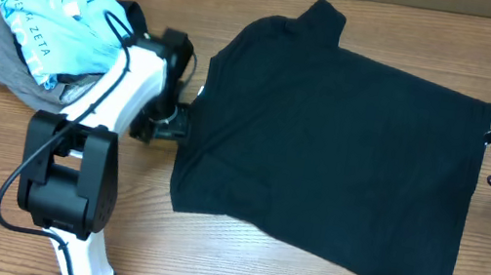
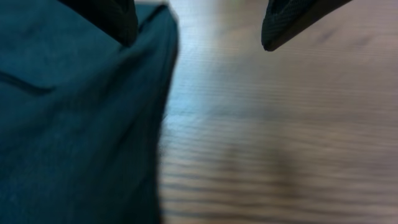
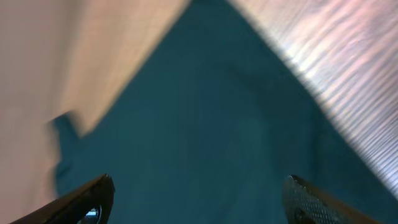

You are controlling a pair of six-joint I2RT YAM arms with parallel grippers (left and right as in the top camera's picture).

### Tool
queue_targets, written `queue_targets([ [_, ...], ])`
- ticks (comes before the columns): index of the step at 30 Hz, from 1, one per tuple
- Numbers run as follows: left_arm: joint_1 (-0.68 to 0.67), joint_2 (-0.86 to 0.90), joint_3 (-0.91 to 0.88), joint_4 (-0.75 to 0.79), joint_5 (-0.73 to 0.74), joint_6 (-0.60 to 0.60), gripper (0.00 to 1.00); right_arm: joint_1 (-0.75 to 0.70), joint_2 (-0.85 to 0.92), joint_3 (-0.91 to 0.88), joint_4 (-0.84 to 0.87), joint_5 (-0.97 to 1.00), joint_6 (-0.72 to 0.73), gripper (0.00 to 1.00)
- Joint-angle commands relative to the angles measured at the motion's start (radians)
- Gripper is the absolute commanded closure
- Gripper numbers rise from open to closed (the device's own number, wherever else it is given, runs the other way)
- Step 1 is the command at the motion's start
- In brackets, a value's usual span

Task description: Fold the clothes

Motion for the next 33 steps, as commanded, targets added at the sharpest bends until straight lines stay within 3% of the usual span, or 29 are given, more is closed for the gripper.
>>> queue_targets([
  [1,-0.007,-0.006,-0.128,0.127,0.098,0.071,0.36,0.016,-0.166,0.031,-0.05,-0.174,-0.056,0.11],
  [7,-0.006,-0.006,-0.238,0.291,0.108,0.068,0.56,0.069,-0.318,0.031,-0.124,-0.179,-0.092,0.1],
  [10,-0.006,-0.006,-0.271,0.334,0.096,0.058,0.83,0.101,-0.347,0.031,-0.154,-0.177,-0.093,0.1],
  [11,-0.003,-0.006,-0.29,0.335,0.032,-0.017,0.96,0.117,-0.349,0.031,-0.179,-0.177,-0.093,0.09],
  [16,0.063,-0.006,-0.304,0.211,-0.132,-0.207,0.96,0.142,-0.335,0.029,-0.271,-0.093,-0.098,0.09],
  [21,0.186,-0.006,-0.304,0.096,-0.249,-0.315,0.96,0.142,-0.33,0.029,-0.32,-0.061,-0.149,0.09],
  [25,0.254,-0.006,-0.304,0.11,-0.195,-0.262,0.96,0.142,-0.329,0.026,-0.328,-0.061,-0.148,0.09],
  [27,0.257,-0.006,-0.304,0.128,-0.156,-0.212,0.79,0.142,-0.328,0.013,-0.324,-0.061,-0.148,0.09],
  [29,0.249,-0.006,-0.303,0.135,-0.142,-0.188,0.7,0.142,-0.322,-0.01,-0.318,-0.053,-0.147,0.09],
  [33,0.224,-0.008,-0.285,0.128,-0.136,-0.148,0.65,0.142,-0.287,-0.038,-0.32,-0.035,-0.148,0.09],
])
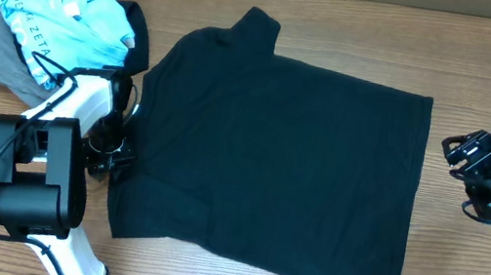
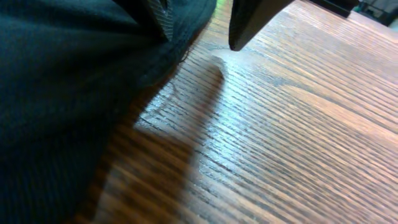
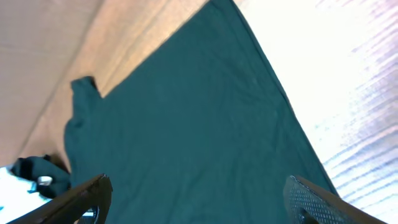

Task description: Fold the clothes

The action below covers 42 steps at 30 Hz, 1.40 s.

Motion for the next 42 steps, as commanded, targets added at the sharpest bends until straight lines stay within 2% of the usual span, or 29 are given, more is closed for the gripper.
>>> queue_targets([
  [1,-0.04,0.027,0.01,0.038,0.055,0.06,0.66,0.005,0.039,-0.027,0.003,0.023,-0.014,0.09],
  [8,-0.082,-0.108,0.118,-0.05,0.084,0.115,0.6,0.005,0.053,-0.031,-0.011,0.021,-0.033,0.1],
  [10,-0.086,-0.166,0.142,-0.078,0.121,0.152,0.56,0.005,0.058,-0.04,-0.061,0.061,-0.002,0.1],
  [15,-0.086,-0.285,0.149,-0.121,0.142,0.155,0.39,0.005,0.073,-0.114,-0.11,0.077,0.003,0.12],
  [18,-0.085,-0.327,0.149,-0.11,0.159,0.154,0.35,0.005,0.075,-0.166,-0.05,0.072,0.012,0.12],
  [20,-0.085,-0.341,0.151,-0.079,0.22,0.171,0.31,0.011,0.075,-0.189,0.029,0.014,-0.019,0.12],
  [24,-0.092,-0.338,0.212,-0.055,0.408,0.349,0.28,0.049,0.075,-0.196,0.15,-0.101,-0.06,0.15],
  [27,-0.107,-0.338,0.303,-0.051,0.406,0.383,0.18,0.09,0.082,-0.178,0.228,-0.109,-0.028,0.16],
  [33,-0.132,-0.267,0.539,0.002,0.392,0.408,0.11,0.179,0.163,-0.128,0.383,-0.108,0.005,0.14],
  [42,-0.181,0.117,0.909,0.073,0.401,0.425,0.08,0.207,0.384,-0.003,0.603,-0.109,0.05,0.14],
])
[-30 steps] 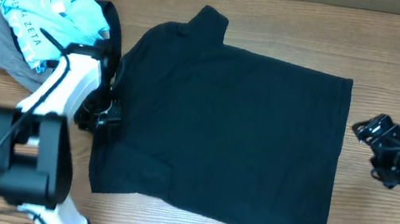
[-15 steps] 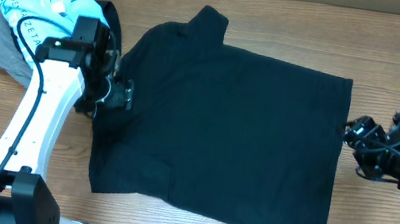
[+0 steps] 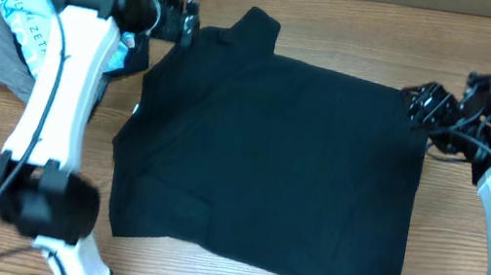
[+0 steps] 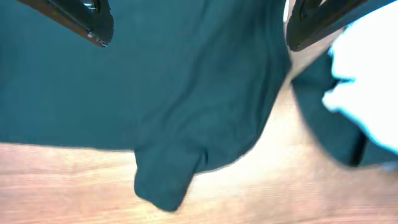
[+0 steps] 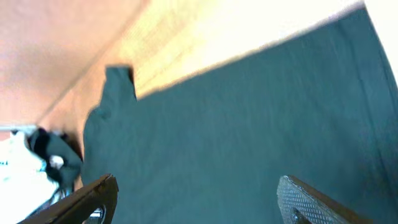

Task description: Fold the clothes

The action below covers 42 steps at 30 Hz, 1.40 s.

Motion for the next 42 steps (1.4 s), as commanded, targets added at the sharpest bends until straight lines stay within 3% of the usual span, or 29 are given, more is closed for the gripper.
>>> queue_targets([
  [1,-0.036,0.187,0.119,0.041,0.021,0.029,0.07,0.001,0.064,0.039,0.064,-0.007,0.027,0.14],
  [6,-0.088,0.385,0.167,0.27,0.026,0.091,0.06,0.001,0.102,0.039,0.039,-0.006,0.025,0.14],
  [10,-0.12,0.481,0.167,0.417,-0.019,0.116,0.14,0.001,0.102,0.039,-0.01,-0.006,0.023,0.13],
  [19,-0.13,0.621,0.167,0.519,-0.165,0.115,0.24,0.001,0.102,0.039,-0.142,0.03,0.013,0.12],
  [22,-0.129,0.635,0.167,0.517,-0.166,0.115,0.32,0.001,0.102,0.039,-0.165,0.031,-0.032,0.12],
  [25,-0.129,0.636,0.167,0.512,-0.166,0.114,0.56,0.001,0.102,0.039,-0.17,0.042,-0.034,0.12],
  [27,-0.129,0.632,0.169,0.497,-0.166,0.107,0.81,0.001,0.102,0.039,-0.171,0.046,-0.034,0.13],
  [29,-0.129,0.623,0.184,0.465,-0.166,0.107,0.94,0.001,0.102,0.039,-0.174,0.046,-0.034,0.13],
  [34,-0.124,0.581,0.249,0.37,-0.166,0.103,0.96,0.001,0.102,0.039,-0.174,0.046,-0.034,0.13],
  [42,-0.148,0.499,0.311,0.06,-0.126,0.063,0.96,0.001,0.102,0.039,-0.174,0.046,-0.034,0.15],
])
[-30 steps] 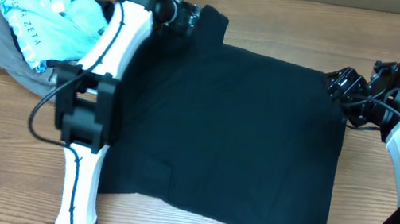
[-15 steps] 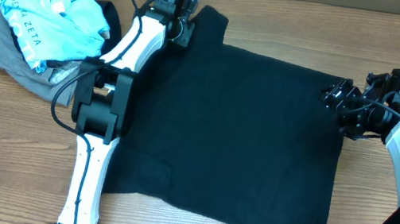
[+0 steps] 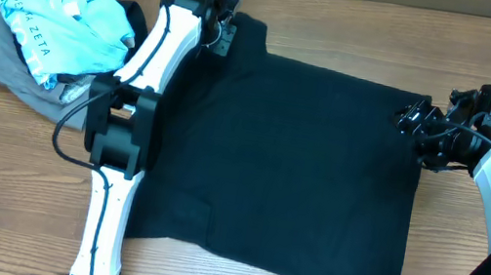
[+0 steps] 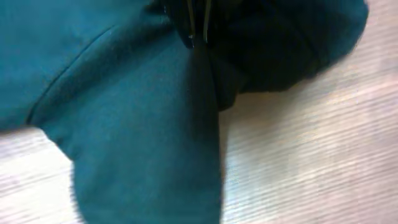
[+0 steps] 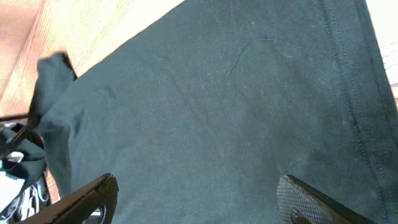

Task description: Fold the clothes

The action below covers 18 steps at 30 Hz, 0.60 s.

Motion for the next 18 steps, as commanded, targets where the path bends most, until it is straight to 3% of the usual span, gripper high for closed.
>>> queue_targets([
  [1,-0.021,-0.082,0.035,-0.11,0.015,-0.019,0.95,0.001,-0.001,0.026,0.002,0.007,-0.007,0.15],
  [8,-0.047,-0.082,0.034,-0.368,0.015,-0.063,0.92,0.001,-0.001,0.026,0.002,0.006,-0.007,0.15],
  [10,-0.051,-0.082,0.034,-0.44,0.006,-0.064,0.79,0.001,-0.001,0.026,0.002,0.006,-0.007,0.16],
  [11,-0.052,-0.082,0.034,-0.447,-0.01,-0.062,0.66,0.001,-0.001,0.026,0.002,0.006,-0.007,0.16],
  [13,-0.052,-0.082,0.036,-0.418,-0.055,-0.059,0.53,0.001,-0.001,0.026,0.003,0.006,-0.006,0.16],
  [14,-0.052,-0.082,0.037,-0.379,-0.062,-0.049,0.38,0.001,-0.001,0.026,0.003,0.006,-0.006,0.16],
  [15,-0.05,-0.082,0.037,-0.341,-0.062,-0.038,0.29,0.001,-0.001,0.026,0.004,0.006,-0.006,0.16],
  [18,-0.04,-0.081,0.032,-0.196,-0.045,-0.018,0.15,0.001,-0.001,0.026,0.003,0.006,-0.006,0.16],
])
